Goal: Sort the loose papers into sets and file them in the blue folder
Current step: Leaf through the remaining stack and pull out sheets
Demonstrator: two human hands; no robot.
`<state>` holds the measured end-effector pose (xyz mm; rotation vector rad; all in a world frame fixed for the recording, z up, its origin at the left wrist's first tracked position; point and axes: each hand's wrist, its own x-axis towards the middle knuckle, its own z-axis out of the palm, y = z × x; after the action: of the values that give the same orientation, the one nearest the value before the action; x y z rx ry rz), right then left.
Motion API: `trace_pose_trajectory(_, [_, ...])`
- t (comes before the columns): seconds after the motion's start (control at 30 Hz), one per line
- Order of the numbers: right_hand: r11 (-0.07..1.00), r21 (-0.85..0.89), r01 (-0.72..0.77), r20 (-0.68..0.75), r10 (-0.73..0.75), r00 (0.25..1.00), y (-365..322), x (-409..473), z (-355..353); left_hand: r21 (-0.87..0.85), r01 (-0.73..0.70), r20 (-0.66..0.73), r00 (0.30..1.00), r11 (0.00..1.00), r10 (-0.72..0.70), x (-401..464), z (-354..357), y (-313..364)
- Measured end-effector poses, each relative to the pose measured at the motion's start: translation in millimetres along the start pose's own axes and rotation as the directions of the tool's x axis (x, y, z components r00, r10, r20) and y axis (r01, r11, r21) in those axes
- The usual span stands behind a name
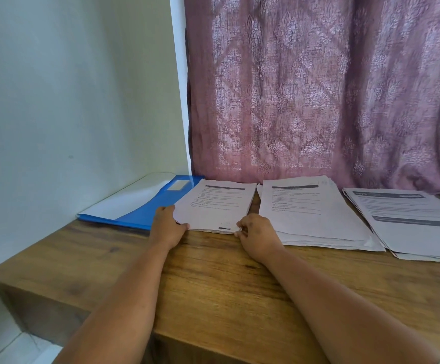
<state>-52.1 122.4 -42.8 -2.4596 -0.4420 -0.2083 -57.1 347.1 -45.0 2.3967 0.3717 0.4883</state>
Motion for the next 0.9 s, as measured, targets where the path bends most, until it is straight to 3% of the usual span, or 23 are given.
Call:
trace_pose_trajectory(0.53, [0.998,-0.037,0.048,0.02,-0.048,0.999,1,-1,4,0.073,-0.009,-0.057,0.998,0.997,0.013,-3,-2,-2])
trace_pose_trajectory(0.7, [0.992,-0.092,0.085,0.012,-0.084,0.996,-1,-4,3,0.199,-0.118,-0.158,0.976,0.973,0.151,-9,-3,1])
trace_pose_trajectory(0.9, [0.984,-0.072,0.166,-0.008,-0.167,0.986,-6,-21,-7,0.177,-0.341,-0.107,0.926,0.923,0.362,-18,-4,2])
